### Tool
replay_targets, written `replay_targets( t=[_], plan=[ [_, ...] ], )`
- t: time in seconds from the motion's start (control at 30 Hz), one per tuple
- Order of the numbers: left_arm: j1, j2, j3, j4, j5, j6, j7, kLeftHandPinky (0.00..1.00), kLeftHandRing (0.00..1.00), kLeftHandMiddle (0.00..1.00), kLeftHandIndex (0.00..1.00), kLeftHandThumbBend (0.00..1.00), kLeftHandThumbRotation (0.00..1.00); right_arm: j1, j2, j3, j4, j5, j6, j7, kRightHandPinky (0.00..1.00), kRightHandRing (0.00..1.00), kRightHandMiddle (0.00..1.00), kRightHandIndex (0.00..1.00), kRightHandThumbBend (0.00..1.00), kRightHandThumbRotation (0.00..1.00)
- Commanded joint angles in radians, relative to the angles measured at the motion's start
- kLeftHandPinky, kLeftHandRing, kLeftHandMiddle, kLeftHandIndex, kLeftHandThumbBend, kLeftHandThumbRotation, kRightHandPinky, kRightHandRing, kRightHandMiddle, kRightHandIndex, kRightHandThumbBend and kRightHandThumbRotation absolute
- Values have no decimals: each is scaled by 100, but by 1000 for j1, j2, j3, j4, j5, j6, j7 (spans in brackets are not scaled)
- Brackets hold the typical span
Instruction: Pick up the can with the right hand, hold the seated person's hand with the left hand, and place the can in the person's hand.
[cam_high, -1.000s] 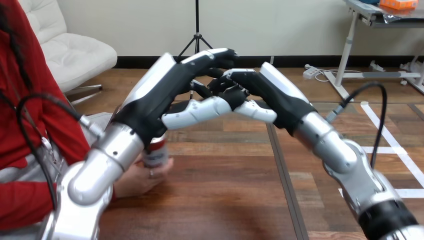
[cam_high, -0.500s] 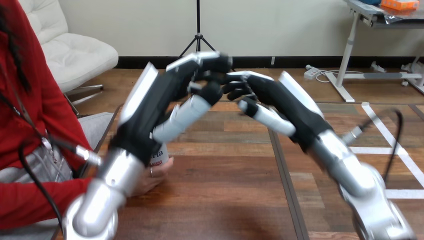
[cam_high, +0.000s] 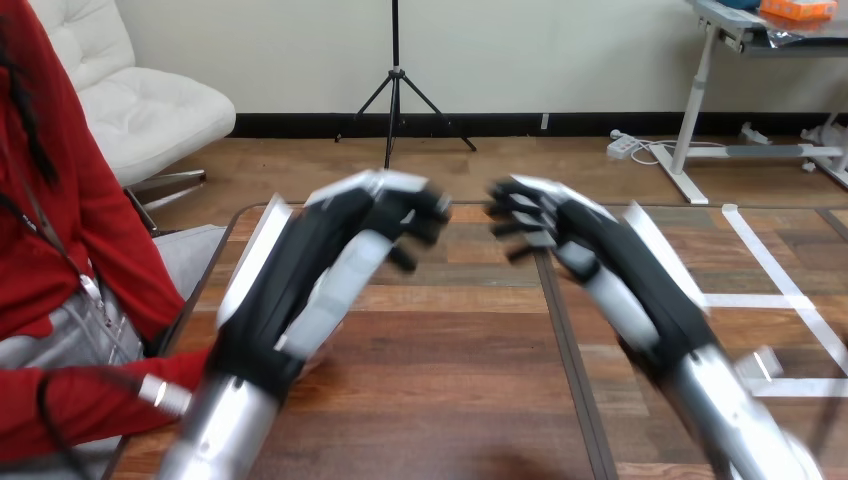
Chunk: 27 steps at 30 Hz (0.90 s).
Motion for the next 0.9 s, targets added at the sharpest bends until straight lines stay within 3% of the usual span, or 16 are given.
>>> replay_targets(
  t=[0.0,0.17,0.47,0.87],
  plan=[
    [43,-9,52,-10,-63,-33,6,51,62,64,59,66,100,95,27,-53,-98,82,-50,14,68,77,80,81,94,100],
    [75,-15,67,9,-97,-56,4,52,63,65,60,65,100,176,49,-61,-112,121,-78,26,68,77,80,81,92,100],
    [111,-24,84,18,-163,-34,-13,55,68,69,63,54,100,284,82,-61,-121,148,-122,59,70,77,81,81,89,100],
    [130,-42,88,39,-179,-42,-13,63,71,70,64,55,100,357,120,-58,-133,164,-130,87,70,77,80,81,90,100]
  ],
)
